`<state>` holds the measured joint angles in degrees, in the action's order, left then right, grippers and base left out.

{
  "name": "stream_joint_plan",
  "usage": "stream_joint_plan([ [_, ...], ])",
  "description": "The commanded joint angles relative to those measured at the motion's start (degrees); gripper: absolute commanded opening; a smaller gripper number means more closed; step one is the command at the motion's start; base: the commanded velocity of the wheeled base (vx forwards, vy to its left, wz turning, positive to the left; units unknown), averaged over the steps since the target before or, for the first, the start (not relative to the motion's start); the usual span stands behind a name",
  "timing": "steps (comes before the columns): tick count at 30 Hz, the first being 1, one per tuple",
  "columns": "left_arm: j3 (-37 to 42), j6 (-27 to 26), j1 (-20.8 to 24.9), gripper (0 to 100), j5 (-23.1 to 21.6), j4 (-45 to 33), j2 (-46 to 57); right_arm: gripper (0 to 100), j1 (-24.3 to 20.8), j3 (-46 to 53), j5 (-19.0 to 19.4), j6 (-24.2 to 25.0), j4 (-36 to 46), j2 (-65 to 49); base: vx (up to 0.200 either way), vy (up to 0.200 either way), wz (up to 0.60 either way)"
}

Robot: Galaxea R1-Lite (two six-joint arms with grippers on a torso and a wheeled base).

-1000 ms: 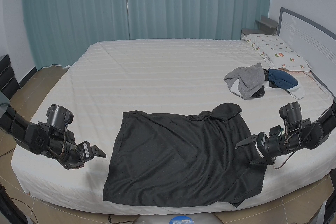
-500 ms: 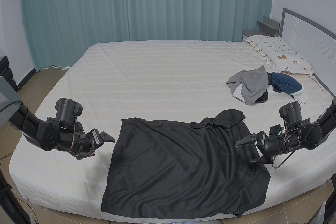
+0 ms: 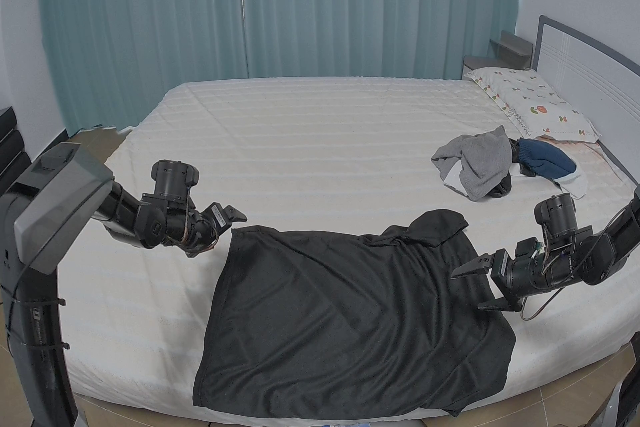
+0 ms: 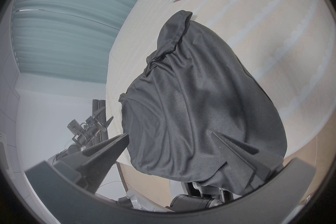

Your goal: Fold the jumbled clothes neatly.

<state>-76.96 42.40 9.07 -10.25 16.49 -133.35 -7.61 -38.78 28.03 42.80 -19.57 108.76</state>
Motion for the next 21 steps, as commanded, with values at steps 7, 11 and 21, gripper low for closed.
stream_joint_plan([
  [7,-18.05,1.63,-1.6,100,4.1,0.56,-16.94,100,1.1,-0.25,0.01,-0.09,-0.03,0.04,0.0,0.0,0.0],
  [11,-19.54,1.72,-1.51,100,4.01,0.47,-17.56,100,1.63,-0.51,0.01,-0.09,-0.03,-0.75,0.0,0.0,0.0],
  [21,-19.63,3.22,-0.37,0,3.4,0.73,-17.56,100,2.16,-2.88,-0.25,1.58,-3.9,3.12,0.0,0.0,0.0],
])
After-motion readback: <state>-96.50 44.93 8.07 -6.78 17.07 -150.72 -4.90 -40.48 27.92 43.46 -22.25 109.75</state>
